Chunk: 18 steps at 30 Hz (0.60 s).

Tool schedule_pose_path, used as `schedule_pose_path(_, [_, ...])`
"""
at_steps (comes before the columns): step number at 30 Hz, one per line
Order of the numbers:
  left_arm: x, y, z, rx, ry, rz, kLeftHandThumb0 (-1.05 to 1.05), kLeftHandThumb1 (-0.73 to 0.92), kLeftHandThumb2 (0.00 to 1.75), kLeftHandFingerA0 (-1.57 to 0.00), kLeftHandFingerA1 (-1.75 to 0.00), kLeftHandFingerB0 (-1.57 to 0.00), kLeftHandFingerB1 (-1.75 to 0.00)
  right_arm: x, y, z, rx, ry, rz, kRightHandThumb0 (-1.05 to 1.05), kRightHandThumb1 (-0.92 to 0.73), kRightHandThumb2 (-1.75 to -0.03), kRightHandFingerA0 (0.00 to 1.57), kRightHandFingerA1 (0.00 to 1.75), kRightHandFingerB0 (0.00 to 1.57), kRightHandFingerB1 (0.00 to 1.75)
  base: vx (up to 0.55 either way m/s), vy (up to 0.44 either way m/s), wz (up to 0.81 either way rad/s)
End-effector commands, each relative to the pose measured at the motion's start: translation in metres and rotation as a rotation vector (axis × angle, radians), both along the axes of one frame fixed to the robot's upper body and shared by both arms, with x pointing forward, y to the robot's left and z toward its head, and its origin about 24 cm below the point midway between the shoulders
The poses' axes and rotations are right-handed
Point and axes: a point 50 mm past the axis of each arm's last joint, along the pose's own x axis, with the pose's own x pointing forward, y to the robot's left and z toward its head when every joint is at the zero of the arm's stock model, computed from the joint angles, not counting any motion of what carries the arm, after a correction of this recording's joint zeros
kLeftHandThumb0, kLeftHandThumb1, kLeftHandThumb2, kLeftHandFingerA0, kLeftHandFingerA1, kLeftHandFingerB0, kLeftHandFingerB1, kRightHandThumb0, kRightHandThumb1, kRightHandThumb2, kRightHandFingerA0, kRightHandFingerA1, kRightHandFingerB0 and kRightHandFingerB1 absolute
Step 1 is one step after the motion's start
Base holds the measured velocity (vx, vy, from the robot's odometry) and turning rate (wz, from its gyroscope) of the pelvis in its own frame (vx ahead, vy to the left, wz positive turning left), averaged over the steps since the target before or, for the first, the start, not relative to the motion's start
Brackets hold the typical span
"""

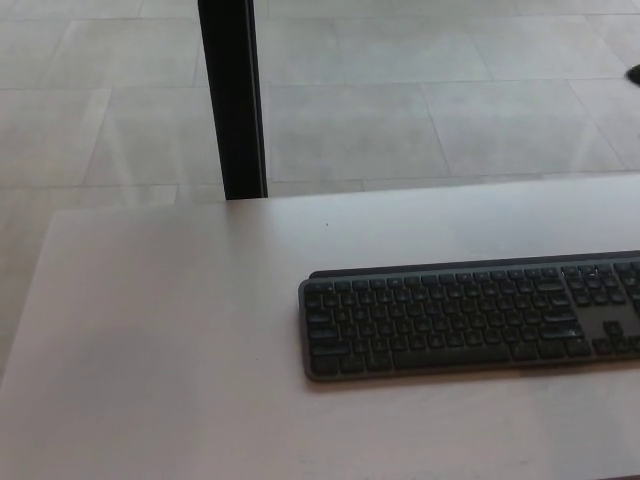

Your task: The robot uses its right fingers to click on the space key of the black keyboard placed on the center of the white desk.

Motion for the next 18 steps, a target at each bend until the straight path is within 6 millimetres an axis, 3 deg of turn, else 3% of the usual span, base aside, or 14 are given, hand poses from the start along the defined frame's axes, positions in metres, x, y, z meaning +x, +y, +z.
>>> schedule_pose_path(1, [-0.004,0.007,0.006,0.032,-0.013,0.011,-0.52,0.63,0.59,-0.78,-0.76,-0.71,-0.59,-0.069,-0.123,0.021,0.459,-0.164,-0.336,-0.19,-0.57,-0.61,0.96,1.28,0.65,0.52,0.00,0.000,0.00])
schedule_pose_path(2, [-0.004,0.007,0.007,0.032,-0.014,0.011,-0.52,0.63,0.59,-0.78,-0.76,-0.71,-0.59,-0.069,-0.123,0.021,0.460,-0.166,-0.335,-0.19,-0.57,-0.61,0.96,1.28,0.65,0.52,0.00,0.000,0.00])
schedule_pose_path(3, [-0.003,0.007,0.006,0.012,-0.046,0.031,-0.51,0.61,0.58,-0.74,-0.71,-0.69,-0.59,-0.088,-0.143,0.010,0.503,-0.189,-0.451,-0.30,-0.57,-0.58,0.94,1.24,0.68,0.49,0.00,0.000,0.00])
schedule_pose_path(4, [-0.003,0.007,0.006,0.015,-0.029,0.025,-0.52,0.62,0.59,-0.72,-0.68,-0.68,-0.58,-0.112,-0.168,-0.006,0.537,-0.173,-0.594,-0.37,-0.61,-0.59,0.91,1.32,0.67,0.48,0.00,0.000,0.00])
schedule_pose_path(6, [-0.004,0.007,0.006,0.021,-0.025,0.023,-0.51,0.63,0.59,-0.73,-0.69,-0.69,-0.58,-0.122,-0.177,-0.014,0.553,-0.182,-0.625,-0.40,-0.61,-0.59,0.90,1.32,0.69,0.49,0.00,0.000,0.00])
schedule_pose_path(7, [-0.004,0.007,0.006,0.028,-0.013,0.015,-0.52,0.64,0.59,-0.73,-0.67,-0.69,-0.57,-0.127,-0.182,-0.019,0.560,-0.182,-0.652,-0.43,-0.60,-0.59,1.00,1.28,0.68,0.50,0.00,0.000,0.00])
schedule_pose_path(9, [-0.002,0.007,0.007,0.037,-0.006,0.007,-0.51,0.63,0.59,-0.75,-0.69,-0.69,-0.56,-0.154,-0.204,-0.049,0.631,-0.195,-0.801,-0.43,-0.57,-0.67,1.02,1.25,0.67,0.56,0.00,0.000,0.00])
schedule_pose_path(13, [-0.003,0.007,0.007,0.020,-0.035,0.032,-0.52,0.62,0.58,-0.78,-0.72,-0.73,-0.58,-0.179,-0.214,-0.081,0.804,-0.255,-0.926,-0.46,-0.59,-0.63,1.02,1.31,0.67,0.60,0.00,0.000,0.00])
schedule_pose_path(15, [-0.005,0.007,0.006,0.017,-0.030,0.029,-0.52,0.63,0.59,-0.77,-0.69,-0.70,-0.57,-0.191,-0.215,-0.109,0.943,-0.315,-0.965,-0.44,-0.60,-0.64,1.10,1.32,0.65,0.70,0.00,0.000,0.00])
schedule_pose_path(17, [-0.005,0.007,0.006,0.027,-0.016,0.020,-0.51,0.64,0.59,-0.80,-0.69,-0.69,-0.56,-0.197,-0.212,-0.135,1.057,-0.348,-1.021,-0.46,-0.60,-0.64,1.06,1.34,0.68,0.74,0.00,0.000,0.00])
schedule_pose_path(18, [-0.005,0.007,0.006,0.027,-0.016,0.020,-0.51,0.64,0.59,-0.80,-0.69,-0.69,-0.56,-0.197,-0.212,-0.135,1.057,-0.348,-1.021,-0.46,-0.60,-0.64,1.06,1.34,0.68,0.74,0.00,0.000,0.00])
